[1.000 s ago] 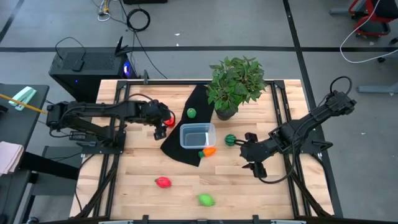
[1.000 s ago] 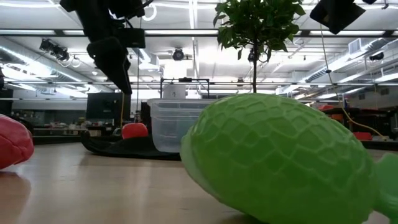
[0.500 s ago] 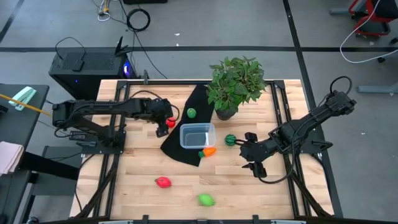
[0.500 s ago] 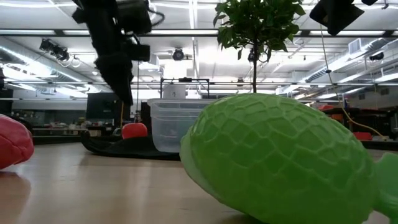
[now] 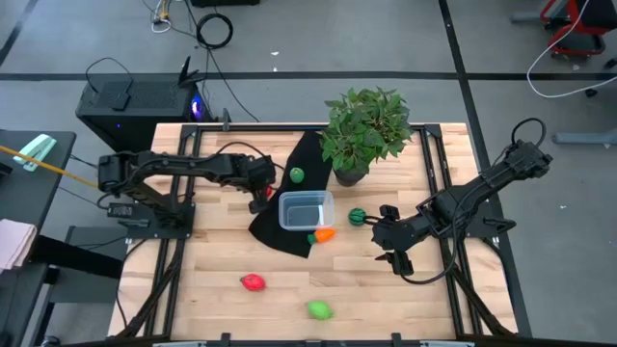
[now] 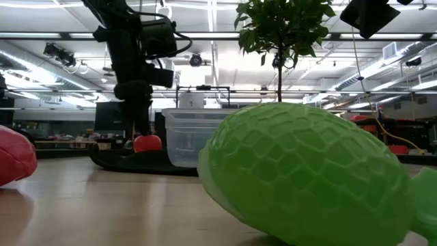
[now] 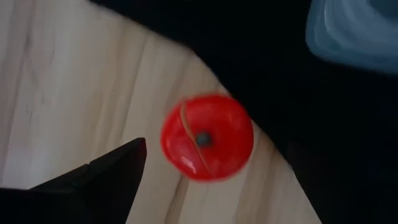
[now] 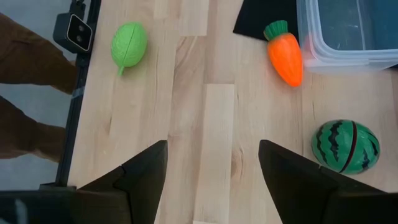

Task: Pick and placing Produce into tupperware
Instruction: Put the red apple into the bin

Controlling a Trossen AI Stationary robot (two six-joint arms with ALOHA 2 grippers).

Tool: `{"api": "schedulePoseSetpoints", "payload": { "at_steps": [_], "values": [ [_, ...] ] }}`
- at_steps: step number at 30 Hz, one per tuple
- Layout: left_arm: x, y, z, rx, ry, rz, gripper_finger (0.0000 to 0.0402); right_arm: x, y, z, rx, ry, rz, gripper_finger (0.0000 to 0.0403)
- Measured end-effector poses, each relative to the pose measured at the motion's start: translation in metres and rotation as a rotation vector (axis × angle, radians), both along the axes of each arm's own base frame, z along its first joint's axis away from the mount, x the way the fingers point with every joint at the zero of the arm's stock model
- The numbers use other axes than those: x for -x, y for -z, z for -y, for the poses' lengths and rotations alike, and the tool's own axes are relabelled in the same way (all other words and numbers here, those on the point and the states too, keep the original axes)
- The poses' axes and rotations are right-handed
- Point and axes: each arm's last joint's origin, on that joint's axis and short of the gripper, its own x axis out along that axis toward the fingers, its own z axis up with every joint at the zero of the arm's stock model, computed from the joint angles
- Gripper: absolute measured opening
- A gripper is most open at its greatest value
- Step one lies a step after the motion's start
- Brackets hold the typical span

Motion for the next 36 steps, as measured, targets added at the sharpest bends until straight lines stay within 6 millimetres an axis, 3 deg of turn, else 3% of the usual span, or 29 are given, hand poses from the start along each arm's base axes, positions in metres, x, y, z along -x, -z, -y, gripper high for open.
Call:
{"api": "schedulePoseSetpoints", "payload": {
  "at_steps": [14, 36],
  "values": [
    [0.001, 0.005, -0.014, 0.054, -0.036, 0.003, 0.04, -0.002, -0.002, -0.001, -0.016, -0.003, 0.024, 0.0258],
    [-0.009, 0.029, -0.016, 0.131, -0.044, -0.019, 0.04, -0.002, -0.002, -0.002, -0.019, -0.003, 0.029, 0.0255]
  ]
}}
